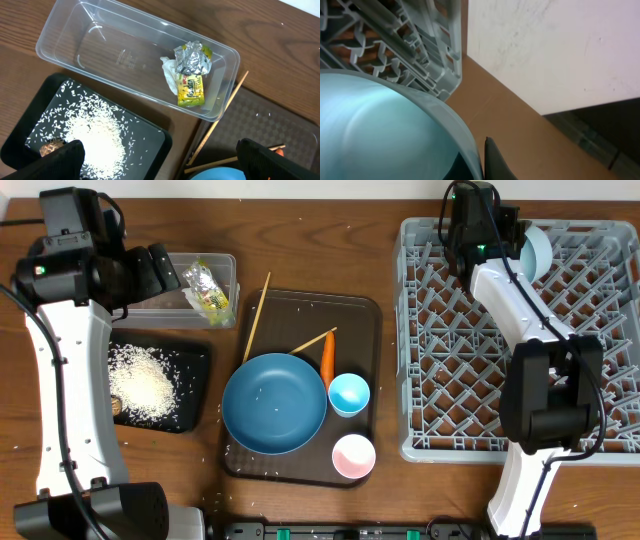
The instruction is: Sort waste into correct bins and load items into the dishwasher rack
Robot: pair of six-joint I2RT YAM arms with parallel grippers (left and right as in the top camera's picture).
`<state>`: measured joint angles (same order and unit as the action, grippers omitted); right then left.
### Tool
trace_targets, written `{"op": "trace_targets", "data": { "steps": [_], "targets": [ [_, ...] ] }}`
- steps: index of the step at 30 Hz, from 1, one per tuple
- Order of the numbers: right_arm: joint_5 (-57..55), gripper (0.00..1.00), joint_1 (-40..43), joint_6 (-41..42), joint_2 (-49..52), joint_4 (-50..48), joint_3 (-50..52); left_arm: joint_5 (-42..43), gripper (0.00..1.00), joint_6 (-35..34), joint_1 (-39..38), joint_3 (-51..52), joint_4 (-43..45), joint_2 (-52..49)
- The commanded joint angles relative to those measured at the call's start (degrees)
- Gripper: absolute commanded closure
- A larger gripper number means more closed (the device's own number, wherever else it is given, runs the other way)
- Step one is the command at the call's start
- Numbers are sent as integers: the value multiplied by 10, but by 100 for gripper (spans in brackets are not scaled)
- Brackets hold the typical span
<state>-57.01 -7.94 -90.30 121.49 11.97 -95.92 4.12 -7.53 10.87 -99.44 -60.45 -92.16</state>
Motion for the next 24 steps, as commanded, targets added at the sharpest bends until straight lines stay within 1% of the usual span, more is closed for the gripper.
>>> {"op": "trace_targets", "data": {
  "steps": [1, 12, 15, 24],
  "targets": [
    [10, 99, 2, -45, 3, 14, -3, -1, 2, -3, 3, 7, -2, -4],
    [27, 99, 0, -43, 5, 43, -3, -1, 2, -3, 3, 7, -2, -4],
    [38, 99, 0, -31, 5, 43, -3, -1, 2, -3, 3, 7, -2, -4],
    [54, 99, 0, -31, 5, 43, -3, -1, 2, -3, 3, 7, -2, -4]
  ]
}}
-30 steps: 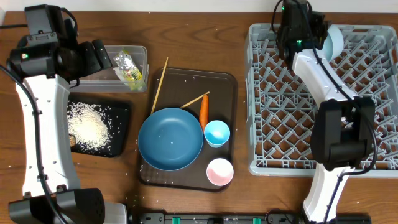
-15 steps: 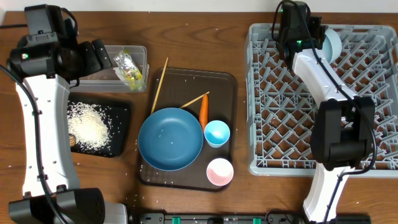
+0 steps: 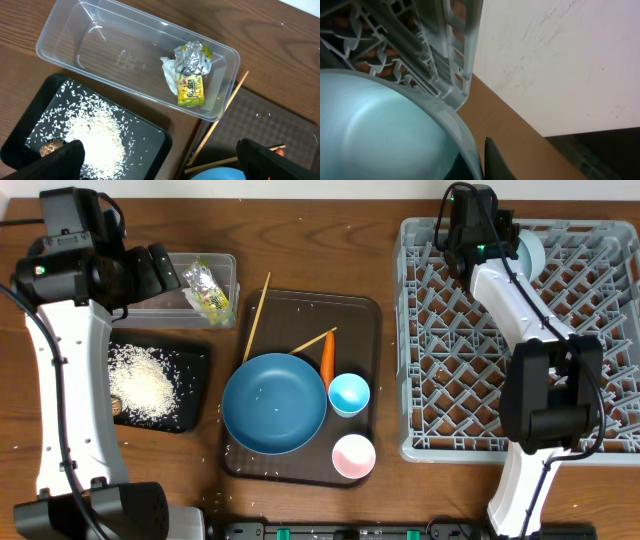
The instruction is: Sort waste into correct bins and load items into the dishwasher rack
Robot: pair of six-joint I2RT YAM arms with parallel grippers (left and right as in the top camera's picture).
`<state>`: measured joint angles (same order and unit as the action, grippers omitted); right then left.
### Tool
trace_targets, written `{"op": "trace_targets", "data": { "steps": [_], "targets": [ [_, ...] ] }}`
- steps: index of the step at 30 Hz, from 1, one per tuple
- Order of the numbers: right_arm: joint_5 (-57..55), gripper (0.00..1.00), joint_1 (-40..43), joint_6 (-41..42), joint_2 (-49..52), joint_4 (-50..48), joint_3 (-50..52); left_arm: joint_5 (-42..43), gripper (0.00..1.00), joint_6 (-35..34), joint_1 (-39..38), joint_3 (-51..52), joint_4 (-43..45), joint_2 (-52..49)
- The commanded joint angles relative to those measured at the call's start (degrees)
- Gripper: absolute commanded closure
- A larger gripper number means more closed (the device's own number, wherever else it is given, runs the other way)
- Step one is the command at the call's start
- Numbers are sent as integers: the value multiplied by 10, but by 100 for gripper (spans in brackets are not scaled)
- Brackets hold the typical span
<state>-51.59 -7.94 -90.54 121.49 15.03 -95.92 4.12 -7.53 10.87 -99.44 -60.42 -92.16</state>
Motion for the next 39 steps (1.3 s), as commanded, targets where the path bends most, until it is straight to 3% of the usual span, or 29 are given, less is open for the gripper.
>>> {"op": "trace_targets", "data": {
  "steps": [1, 11, 21, 39],
  "targets": [
    [2, 99, 0, -29, 5, 13, -3, -1, 2, -3, 3, 7, -2, -4],
    [8, 99, 2, -30, 17, 10, -3, -1, 2, -3, 3, 7, -2, -4],
    [-7, 99, 9, -83, 25, -30, -3, -1, 2, -3, 3, 7, -2, -4],
    [-5, 99, -30, -81, 45, -19, -3, -1, 2, -3, 3, 7, -2, -4]
  ]
}}
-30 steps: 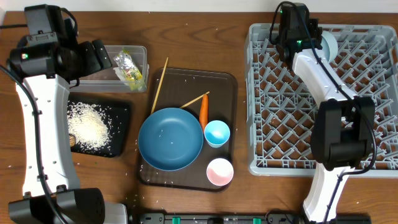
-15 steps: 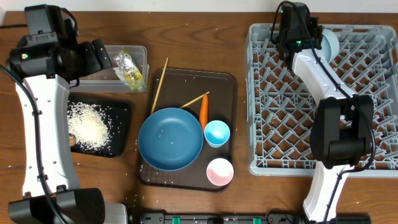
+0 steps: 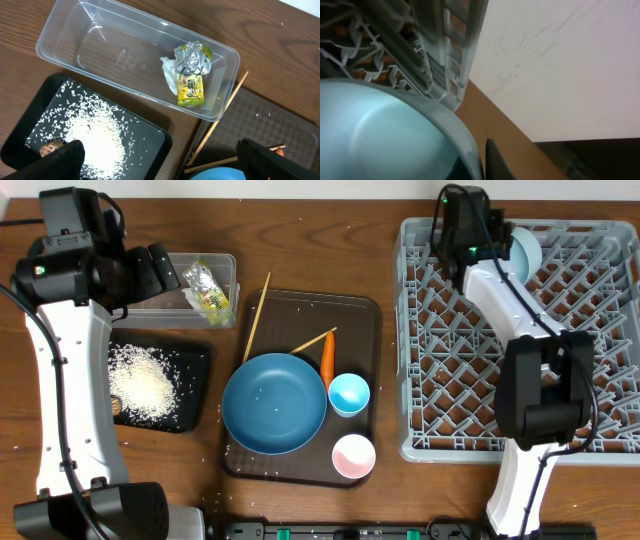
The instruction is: Sort waste into correct bins and load items into the dishwasher rack
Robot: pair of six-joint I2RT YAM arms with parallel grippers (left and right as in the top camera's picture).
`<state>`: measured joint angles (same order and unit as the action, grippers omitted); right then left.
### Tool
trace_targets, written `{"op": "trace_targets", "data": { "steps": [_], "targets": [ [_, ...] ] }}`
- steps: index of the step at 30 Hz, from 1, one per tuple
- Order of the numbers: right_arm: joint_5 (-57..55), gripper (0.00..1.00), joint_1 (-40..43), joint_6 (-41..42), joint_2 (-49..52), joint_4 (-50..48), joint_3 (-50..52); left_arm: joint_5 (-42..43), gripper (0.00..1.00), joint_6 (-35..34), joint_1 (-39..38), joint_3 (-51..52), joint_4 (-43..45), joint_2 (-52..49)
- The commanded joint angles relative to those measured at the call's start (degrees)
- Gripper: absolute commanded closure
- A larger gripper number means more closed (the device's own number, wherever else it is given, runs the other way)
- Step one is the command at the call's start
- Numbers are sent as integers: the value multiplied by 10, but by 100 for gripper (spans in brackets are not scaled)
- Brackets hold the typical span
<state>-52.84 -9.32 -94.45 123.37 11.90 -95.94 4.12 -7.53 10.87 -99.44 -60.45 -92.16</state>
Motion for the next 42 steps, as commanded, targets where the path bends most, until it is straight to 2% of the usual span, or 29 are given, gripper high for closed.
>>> {"op": "trace_targets", "data": {
  "steps": [1, 4, 5, 6, 7, 9, 10, 19, 22, 23, 26, 27, 29, 31, 32, 36, 40, 42],
  "targets": [
    [8, 99, -19, -42, 27, 12, -3, -1, 2, -3, 3, 7, -2, -4],
    [7, 98, -29, -42, 27, 12, -3, -1, 2, -3, 3, 7, -2, -4],
    [7, 85, -32, -38, 27, 12, -3, -1, 2, -3, 3, 7, -2, -4],
    [8, 67, -36, -30, 27, 11, -3, -1, 2, -3, 3, 7, -2, -4],
    [7, 60, -39, -24, 27, 11, -3, -1, 2, -3, 3, 7, -2, -4],
    [6, 60, -46, -14, 26, 11, -3, -1, 2, -3, 3, 7, -2, -4],
    [5, 56, -49, -10, 27, 11, -3, -1, 2, -3, 3, 7, -2, -4],
    [-12, 57, -80, 12, 27, 11, -3, -1, 2, -3, 3, 7, -2, -4],
    [-34, 53, -86, 19, 26, -11, -3, -1, 2, -3, 3, 7, -2, -4],
    [-50, 47, -87, 39, 26, -43, -3, -1, 2, -3, 3, 7, -2, -4],
    [-108, 7, -86, 130, 26, -182, -3, -1, 2, -3, 3, 7, -2, -4],
    [-128, 1, -84, 160, 25, -235, -4, -1, 2, -3, 3, 7, -2, -4],
    [-171, 1, -79, 209, 21, -334, -4, -1, 2, -3, 3, 7, -2, -4],
    [-207, 2, -75, 242, 16, -392, -4, -1, 2, -3, 3, 7, -2, -4],
    [-227, 17, -73, 261, 12, -416, -4, -1, 2, -3, 3, 7, -2, -4],
    [-290, 18, -60, 295, 4, -461, -4, -1, 2, -3, 3, 7, -2, -4],
    [-329, 27, -38, 298, 4, -469, -4, -1, 2, -3, 3, 7, -2, -4],
    [-326, 27, -29, 304, 4, -469, -4, -1, 2, -3, 3, 7, -2, -4]
  ]
}}
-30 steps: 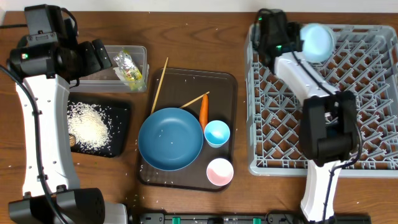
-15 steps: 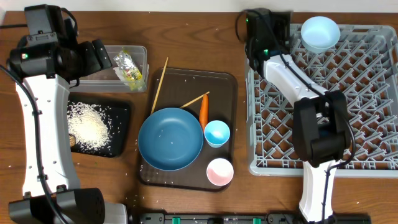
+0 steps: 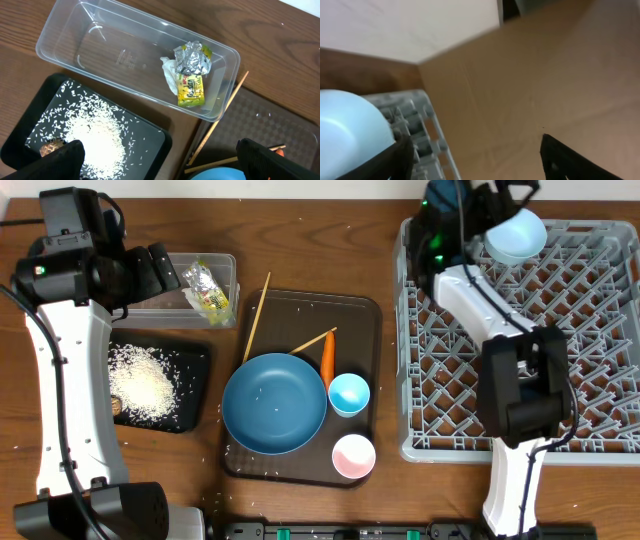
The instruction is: Sort waste into correct bins and load items into the dishwasher rack
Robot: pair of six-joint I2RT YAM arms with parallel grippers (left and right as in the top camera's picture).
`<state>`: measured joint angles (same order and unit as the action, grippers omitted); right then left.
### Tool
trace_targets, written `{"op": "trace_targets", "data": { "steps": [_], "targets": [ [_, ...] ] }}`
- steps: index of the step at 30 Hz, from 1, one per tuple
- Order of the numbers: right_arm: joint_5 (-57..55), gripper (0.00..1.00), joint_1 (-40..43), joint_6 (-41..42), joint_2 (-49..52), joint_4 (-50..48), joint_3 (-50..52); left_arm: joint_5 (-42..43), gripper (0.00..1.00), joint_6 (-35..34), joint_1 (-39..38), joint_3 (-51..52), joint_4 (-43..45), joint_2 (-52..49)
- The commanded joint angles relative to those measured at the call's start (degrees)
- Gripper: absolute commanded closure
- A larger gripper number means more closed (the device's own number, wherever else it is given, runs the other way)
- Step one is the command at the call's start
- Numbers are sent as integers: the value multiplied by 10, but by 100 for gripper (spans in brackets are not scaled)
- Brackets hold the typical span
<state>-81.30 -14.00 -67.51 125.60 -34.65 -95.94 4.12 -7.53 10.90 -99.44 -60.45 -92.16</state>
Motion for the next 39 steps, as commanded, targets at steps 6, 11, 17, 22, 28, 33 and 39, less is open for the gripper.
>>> {"op": "trace_targets", "data": {
  "steps": [6, 11, 17, 22, 28, 33, 39],
  "targets": [
    [-16, 23, 9, 34, -20, -5, -4, -1, 2, -3, 2, 7, -2, -4],
    [-2, 22, -2, 44, -22, -6, -4, -1, 2, -3, 2, 7, -2, -4],
    [16, 22, -19, 84, -23, -5, -4, -1, 2, -3, 2, 7, -2, -4],
    [34, 23, -42, 128, -28, -5, -4, -1, 2, -3, 2, 7, -2, -4],
    [84, 22, -70, 251, -52, 21, -4, -1, 2, -3, 2, 7, -2, -4],
    [231, 23, -90, 493, -103, 205, -4, -1, 2, -3, 2, 7, -2, -4],
    [671, 25, -50, 722, -184, 382, -4, -1, 2, -3, 2, 7, -2, -4]
  ]
}}
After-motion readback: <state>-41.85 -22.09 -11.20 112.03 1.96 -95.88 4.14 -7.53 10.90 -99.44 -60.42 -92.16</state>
